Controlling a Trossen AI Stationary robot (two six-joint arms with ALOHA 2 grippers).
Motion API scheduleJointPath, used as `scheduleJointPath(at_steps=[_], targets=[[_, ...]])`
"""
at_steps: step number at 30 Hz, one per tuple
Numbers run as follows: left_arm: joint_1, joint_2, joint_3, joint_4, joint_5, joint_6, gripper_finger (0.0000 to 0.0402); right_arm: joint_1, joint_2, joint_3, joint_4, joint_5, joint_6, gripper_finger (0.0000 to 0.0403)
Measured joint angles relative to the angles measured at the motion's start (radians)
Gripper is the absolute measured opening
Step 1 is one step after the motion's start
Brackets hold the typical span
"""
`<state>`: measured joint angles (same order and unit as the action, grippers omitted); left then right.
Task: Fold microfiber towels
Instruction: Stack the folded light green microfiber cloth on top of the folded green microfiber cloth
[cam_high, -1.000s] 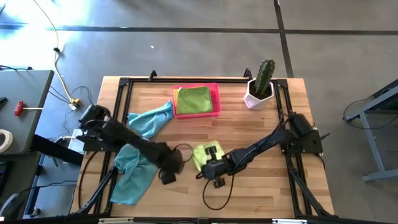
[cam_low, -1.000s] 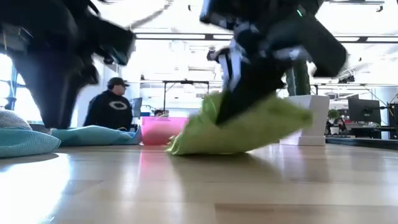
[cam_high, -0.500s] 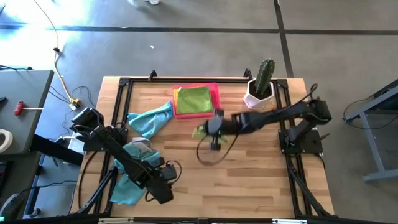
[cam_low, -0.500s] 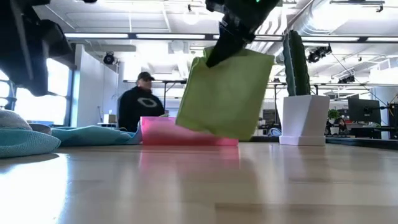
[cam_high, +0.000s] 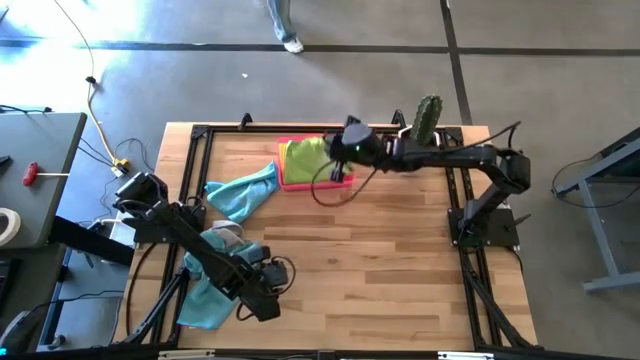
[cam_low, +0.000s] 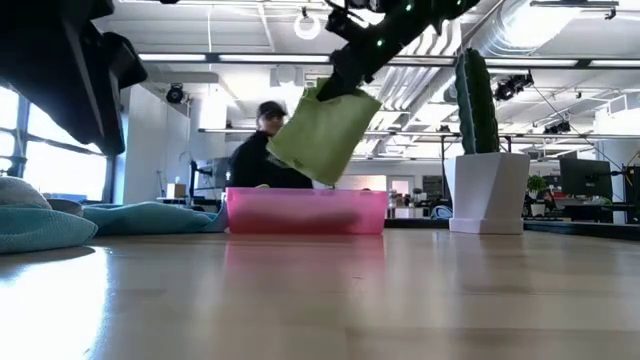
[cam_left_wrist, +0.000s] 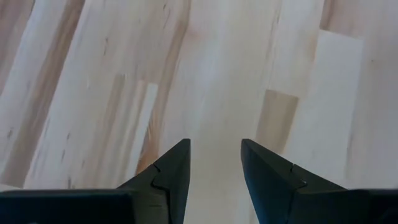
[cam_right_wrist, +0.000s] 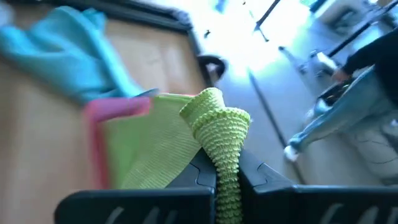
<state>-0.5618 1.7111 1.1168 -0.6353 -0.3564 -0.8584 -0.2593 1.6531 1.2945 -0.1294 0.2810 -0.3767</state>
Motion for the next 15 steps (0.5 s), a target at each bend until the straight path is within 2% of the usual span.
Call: scheduleJointPath(at_steps=[6, 11, 15], targets=[[0.026, -0.003, 0.000, -0.028, 0.002, 0.019, 0.0131, -0.121, 0.030, 0.000, 0.090, -0.031, -0.101, 0.0000], [0.050, -0.022, 0.000, -0.057, 0.003, 0.036, 0.0131, -0.192, 0.099, 0.000, 0.226, -0.099, -0.176, 0.0000], [0.068, -0.047, 0.001, -0.075, 0.001, 0.063, 0.0131, -0.227, 0.171, 0.001, 0.337, -0.077, -0.250, 0.0000]])
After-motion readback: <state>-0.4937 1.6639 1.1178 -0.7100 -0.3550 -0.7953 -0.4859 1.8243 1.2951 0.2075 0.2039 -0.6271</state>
